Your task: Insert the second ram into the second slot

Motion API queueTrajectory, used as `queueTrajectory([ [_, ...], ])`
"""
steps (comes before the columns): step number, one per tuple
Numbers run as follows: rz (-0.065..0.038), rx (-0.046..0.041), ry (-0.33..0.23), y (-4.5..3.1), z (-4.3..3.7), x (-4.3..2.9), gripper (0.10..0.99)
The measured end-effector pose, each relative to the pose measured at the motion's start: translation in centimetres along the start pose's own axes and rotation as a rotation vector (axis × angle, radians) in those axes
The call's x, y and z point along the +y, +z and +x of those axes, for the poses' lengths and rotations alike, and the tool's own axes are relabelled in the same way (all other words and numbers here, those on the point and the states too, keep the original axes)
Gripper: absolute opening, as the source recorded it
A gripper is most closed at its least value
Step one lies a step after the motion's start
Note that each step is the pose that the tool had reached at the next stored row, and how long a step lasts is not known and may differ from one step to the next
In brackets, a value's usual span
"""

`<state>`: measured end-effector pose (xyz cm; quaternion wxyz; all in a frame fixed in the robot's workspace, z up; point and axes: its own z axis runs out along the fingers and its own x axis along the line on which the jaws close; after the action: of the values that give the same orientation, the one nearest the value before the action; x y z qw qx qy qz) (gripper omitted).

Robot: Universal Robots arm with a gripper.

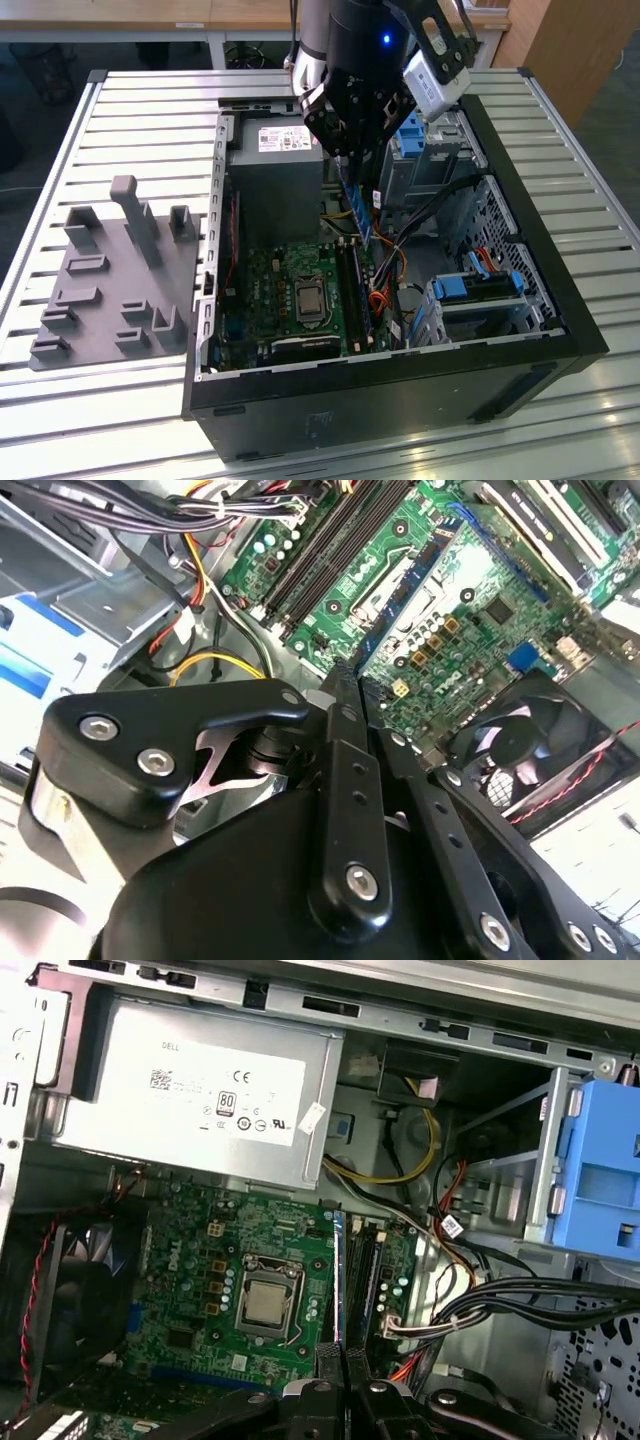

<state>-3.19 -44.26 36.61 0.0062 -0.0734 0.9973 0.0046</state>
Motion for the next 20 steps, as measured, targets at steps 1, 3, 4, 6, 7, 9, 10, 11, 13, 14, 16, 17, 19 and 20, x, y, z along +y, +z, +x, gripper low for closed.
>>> queueTrajectory([
  [1, 0.000, -0.0005, 0.009, 0.01, 0.00, 0.00, 0.129],
  [3, 0.001, -0.0015, 0.026, 0.02, 0.00, 0.00, 0.129],
  [4, 0.001, -0.0019, 0.035, 0.03, 0.00, 0.00, 0.129],
  [6, 0.002, -0.0026, 0.051, 0.04, 0.00, 0.00, 0.129],
  [7, 0.002, -0.0030, 0.059, 0.05, 0.00, 0.00, 0.129],
  [9, 0.002, -0.0039, 0.075, 0.06, 0.00, 0.00, 0.129],
  [10, 0.003, -0.0045, 0.082, 0.07, 0.00, 0.00, 0.129],
  [11, 0.003, -0.0050, 0.090, 0.07, 0.00, 0.00, 0.129],
  [13, 0.003, -0.0061, 0.105, 0.09, 0.00, 0.00, 0.129],
  [14, 0.004, -0.0066, 0.112, 0.09, 0.00, 0.00, 0.129],
  [16, 0.004, -0.0075, 0.122, 0.11, 0.00, 0.00, 0.129],
  [17, 0.005, -0.0077, 0.126, 0.12, 0.00, 0.00, 0.129],
  [19, 0.005, -0.0078, 0.129, 0.14, 0.01, -0.01, 0.129],
  [20, 0.005, -0.0079, 0.130, 0.18, 0.02, -0.03, 0.129],
])
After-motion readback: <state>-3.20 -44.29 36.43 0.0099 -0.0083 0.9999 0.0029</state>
